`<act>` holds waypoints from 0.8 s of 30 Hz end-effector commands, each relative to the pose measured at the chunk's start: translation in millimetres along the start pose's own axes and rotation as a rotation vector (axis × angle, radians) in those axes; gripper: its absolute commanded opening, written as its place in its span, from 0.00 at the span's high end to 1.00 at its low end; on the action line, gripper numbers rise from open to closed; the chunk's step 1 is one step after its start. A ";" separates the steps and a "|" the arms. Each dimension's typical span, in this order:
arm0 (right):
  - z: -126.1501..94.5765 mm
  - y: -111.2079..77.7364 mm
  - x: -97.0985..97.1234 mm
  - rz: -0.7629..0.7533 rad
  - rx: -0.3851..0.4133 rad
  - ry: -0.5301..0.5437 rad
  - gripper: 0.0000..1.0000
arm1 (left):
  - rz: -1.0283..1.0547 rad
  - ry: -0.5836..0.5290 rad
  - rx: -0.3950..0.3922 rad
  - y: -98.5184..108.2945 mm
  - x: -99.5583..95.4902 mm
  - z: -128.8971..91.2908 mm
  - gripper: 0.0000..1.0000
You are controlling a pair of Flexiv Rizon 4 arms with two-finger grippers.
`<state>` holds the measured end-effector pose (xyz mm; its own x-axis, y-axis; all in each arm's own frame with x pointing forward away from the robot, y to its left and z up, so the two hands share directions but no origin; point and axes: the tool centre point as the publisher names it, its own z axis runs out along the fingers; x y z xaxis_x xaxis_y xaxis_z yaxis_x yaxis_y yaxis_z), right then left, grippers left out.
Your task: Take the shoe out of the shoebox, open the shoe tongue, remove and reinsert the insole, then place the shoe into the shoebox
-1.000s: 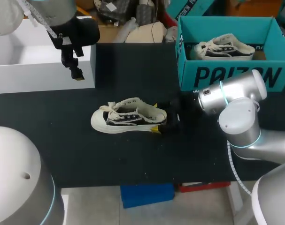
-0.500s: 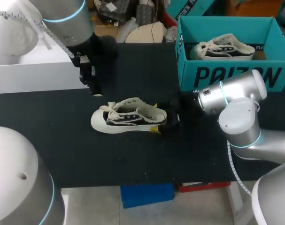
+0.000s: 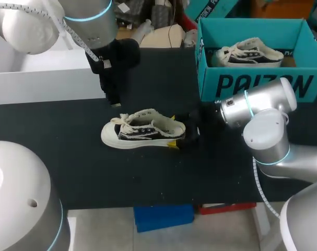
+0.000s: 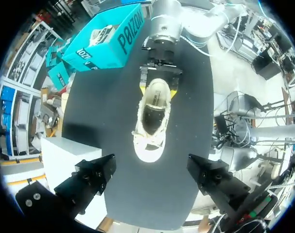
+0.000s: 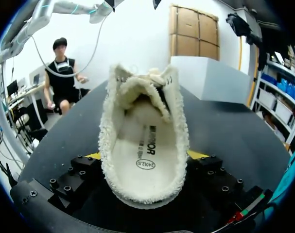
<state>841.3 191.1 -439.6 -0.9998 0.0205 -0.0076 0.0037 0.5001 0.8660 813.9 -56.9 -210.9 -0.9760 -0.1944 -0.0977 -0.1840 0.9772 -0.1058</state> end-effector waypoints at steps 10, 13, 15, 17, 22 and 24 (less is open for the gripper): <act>4.3 -2.7 -0.2 0.001 0.000 -0.001 1.00 | -0.326 0.029 -0.073 -12.0 -5.8 8.7 0.00; 4.3 -2.7 -0.2 0.001 0.000 -0.001 1.00 | -0.326 0.029 -0.073 -12.0 -5.8 8.7 0.00; 4.3 -2.7 -0.2 0.001 0.000 -0.001 1.00 | -0.326 0.029 -0.073 -12.0 -5.8 8.7 0.00; 4.3 -2.7 -0.2 0.001 0.000 -0.001 1.00 | -0.326 0.029 -0.073 -12.0 -5.8 8.7 0.00; 4.3 -2.7 -0.2 0.001 0.000 -0.001 1.00 | -0.701 -0.045 -0.216 -21.5 -7.9 25.5 0.00; 4.3 -2.7 -0.2 0.001 0.000 -0.001 1.00 | -0.828 -0.076 -0.250 -26.1 -5.7 30.0 0.00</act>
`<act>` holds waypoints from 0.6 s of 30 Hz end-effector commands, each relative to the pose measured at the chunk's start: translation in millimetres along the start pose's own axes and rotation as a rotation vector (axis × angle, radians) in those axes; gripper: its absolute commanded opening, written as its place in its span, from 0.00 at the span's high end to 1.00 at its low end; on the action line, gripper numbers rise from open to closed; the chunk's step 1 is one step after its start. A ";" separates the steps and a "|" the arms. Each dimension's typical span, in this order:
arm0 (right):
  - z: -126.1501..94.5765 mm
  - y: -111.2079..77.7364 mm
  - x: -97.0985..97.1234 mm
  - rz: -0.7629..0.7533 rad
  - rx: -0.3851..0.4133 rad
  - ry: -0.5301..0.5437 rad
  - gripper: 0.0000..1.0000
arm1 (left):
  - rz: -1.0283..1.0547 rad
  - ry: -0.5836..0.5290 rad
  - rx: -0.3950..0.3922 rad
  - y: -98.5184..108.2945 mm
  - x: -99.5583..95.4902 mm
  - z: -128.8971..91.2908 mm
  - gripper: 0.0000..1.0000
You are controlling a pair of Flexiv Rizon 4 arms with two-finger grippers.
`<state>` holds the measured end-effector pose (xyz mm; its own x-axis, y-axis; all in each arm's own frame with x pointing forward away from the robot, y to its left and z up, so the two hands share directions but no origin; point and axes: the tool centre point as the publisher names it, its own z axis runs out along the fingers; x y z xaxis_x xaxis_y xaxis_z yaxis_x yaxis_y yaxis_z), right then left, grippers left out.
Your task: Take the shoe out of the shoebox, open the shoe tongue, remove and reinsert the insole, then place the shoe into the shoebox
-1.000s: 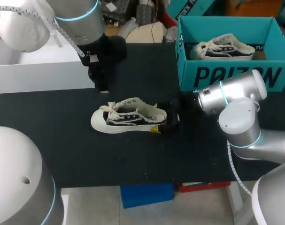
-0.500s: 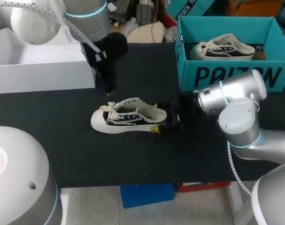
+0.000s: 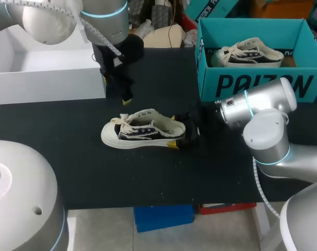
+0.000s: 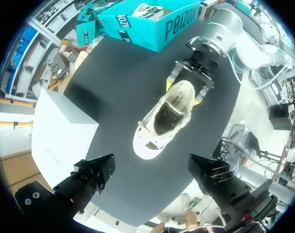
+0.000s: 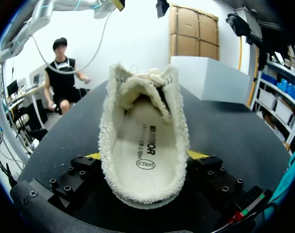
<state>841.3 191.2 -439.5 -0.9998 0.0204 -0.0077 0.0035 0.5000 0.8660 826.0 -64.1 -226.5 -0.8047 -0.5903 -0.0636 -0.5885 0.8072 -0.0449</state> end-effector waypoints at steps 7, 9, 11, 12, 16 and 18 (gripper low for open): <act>4.3 -2.8 -0.2 0.001 0.000 -0.001 1.00 | -0.668 -0.071 -0.187 -27.6 25.5 23.1 0.00; 4.3 -2.8 -0.2 0.001 0.000 -0.001 1.00 | -0.713 -0.084 -0.205 -30.7 29.3 28.3 0.00; 4.3 -2.8 -0.2 0.001 0.000 -0.001 1.00 | -0.751 -0.086 -0.220 -33.8 32.7 33.5 0.00; 4.3 -2.8 -0.2 0.001 0.000 -0.001 1.00 | -0.769 -0.099 -0.221 -35.2 34.1 35.4 0.00; 4.3 -2.8 -0.2 0.001 0.000 -0.001 1.00 | -0.813 -0.112 -0.247 -41.6 40.8 45.2 0.00; 4.3 -2.8 -0.2 0.001 0.000 -0.001 1.00 | -0.839 -0.128 -0.254 -43.2 45.8 49.4 0.00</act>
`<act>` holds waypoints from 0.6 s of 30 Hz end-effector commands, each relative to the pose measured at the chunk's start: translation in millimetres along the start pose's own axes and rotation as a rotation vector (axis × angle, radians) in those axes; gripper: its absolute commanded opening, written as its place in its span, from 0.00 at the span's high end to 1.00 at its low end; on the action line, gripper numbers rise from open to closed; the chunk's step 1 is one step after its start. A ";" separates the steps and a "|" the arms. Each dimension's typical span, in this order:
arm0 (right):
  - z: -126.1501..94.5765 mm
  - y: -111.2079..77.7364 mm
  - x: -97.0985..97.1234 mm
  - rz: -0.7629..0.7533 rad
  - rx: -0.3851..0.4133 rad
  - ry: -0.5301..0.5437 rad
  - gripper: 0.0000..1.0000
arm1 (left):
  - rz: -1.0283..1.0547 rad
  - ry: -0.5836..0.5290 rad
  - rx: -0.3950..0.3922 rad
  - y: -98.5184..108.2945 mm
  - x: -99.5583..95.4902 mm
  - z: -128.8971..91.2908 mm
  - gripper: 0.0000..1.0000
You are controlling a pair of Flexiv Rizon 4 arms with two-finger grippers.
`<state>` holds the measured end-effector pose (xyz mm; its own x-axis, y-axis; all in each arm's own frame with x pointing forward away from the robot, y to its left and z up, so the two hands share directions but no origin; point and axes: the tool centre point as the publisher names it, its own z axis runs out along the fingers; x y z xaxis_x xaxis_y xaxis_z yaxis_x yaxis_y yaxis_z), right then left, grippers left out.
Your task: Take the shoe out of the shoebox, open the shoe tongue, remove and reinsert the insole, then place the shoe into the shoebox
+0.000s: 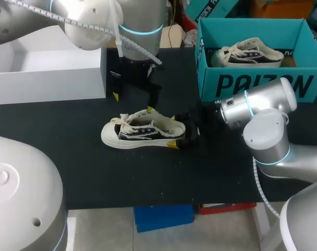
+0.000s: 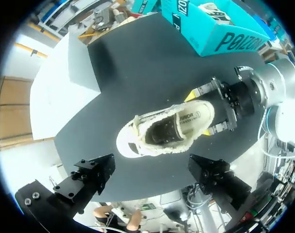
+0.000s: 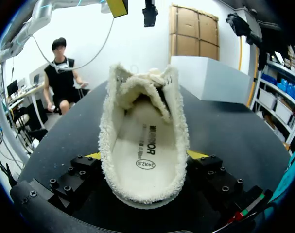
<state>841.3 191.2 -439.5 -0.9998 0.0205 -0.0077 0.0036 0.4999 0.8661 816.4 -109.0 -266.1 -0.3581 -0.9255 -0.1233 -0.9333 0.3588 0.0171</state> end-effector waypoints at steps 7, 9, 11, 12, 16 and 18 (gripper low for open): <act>4.3 -2.7 -0.2 0.001 0.001 -0.001 1.00 | -0.319 -0.094 -0.117 -9.1 30.3 24.7 0.00; 4.3 -2.7 -0.2 0.001 0.001 -0.001 1.00 | -0.300 -0.103 -0.116 -9.6 30.9 26.9 0.00; 4.3 -2.7 -0.2 0.001 0.001 -0.001 1.00 | -0.300 -0.103 -0.116 -9.6 30.9 26.9 0.00; 4.3 -2.7 -0.2 0.001 0.001 -0.001 1.00 | -0.300 -0.103 -0.116 -9.6 30.9 26.9 0.00; 4.3 -2.7 -0.2 0.001 0.001 -0.001 1.00 | -0.300 -0.103 -0.116 -9.6 30.9 26.9 0.00; 4.3 -2.7 -0.2 0.001 0.001 -0.001 1.00 | -0.300 -0.103 -0.116 -9.6 30.9 26.9 0.00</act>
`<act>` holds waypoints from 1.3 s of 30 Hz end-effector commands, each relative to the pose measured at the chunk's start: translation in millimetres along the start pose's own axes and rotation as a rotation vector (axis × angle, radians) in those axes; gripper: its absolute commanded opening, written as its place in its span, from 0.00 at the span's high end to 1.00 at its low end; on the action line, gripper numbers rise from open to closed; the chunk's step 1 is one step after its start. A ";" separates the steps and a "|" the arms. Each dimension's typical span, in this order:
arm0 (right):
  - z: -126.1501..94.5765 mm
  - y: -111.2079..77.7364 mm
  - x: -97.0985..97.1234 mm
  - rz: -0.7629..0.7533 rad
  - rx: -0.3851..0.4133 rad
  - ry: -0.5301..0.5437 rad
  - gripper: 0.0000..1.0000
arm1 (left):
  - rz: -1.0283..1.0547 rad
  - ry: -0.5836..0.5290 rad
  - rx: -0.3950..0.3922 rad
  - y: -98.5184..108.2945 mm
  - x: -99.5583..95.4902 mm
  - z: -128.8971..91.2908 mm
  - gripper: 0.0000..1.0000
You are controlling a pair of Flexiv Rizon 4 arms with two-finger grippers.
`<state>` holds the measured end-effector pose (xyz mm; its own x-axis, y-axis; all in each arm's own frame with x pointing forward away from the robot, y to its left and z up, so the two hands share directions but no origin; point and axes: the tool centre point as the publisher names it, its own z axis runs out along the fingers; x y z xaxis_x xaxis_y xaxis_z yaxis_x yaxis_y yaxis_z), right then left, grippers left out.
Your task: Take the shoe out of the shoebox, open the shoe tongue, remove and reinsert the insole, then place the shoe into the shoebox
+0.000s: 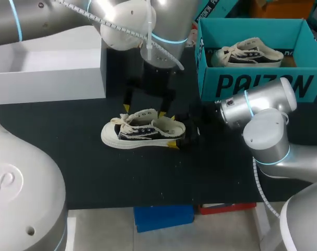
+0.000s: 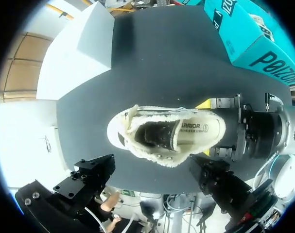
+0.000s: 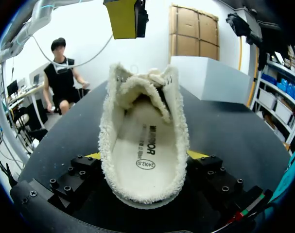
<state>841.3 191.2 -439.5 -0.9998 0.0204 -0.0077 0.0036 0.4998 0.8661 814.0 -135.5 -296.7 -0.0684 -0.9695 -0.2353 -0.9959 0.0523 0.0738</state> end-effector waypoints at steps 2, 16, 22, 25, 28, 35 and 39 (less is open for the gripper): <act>4.3 -2.8 -0.2 0.001 0.001 -0.001 1.00 | -0.001 -0.004 -0.003 -1.1 2.1 -0.7 0.00; 4.3 -2.8 -0.2 0.001 0.001 -0.001 1.00 | -0.090 -0.116 0.036 0.8 32.2 34.2 0.00; 4.3 -2.8 -0.2 0.001 0.001 -0.001 1.00 | -0.092 -0.170 0.057 -8.2 38.4 45.1 0.00; 4.3 -2.8 -0.2 0.001 0.001 -0.001 1.00 | -0.090 -0.205 0.056 -12.9 40.5 48.8 0.00; 4.3 -2.8 -0.2 0.001 0.001 -0.001 1.00 | -0.078 -0.233 0.044 -16.5 40.7 53.5 0.00; 4.3 -2.8 -0.2 0.001 0.001 -0.001 1.00 | -0.056 -0.292 0.033 -21.8 30.0 65.6 0.00; 4.3 -2.8 -0.2 0.001 0.001 -0.001 1.00 | -0.035 -0.310 0.036 -21.2 24.6 67.4 0.00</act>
<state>841.3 191.2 -439.5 -0.9998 0.0205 -0.0077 0.0036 0.4998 0.8662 828.8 -143.6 -367.9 -0.0362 -0.8573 -0.5135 -0.9993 0.0261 0.0269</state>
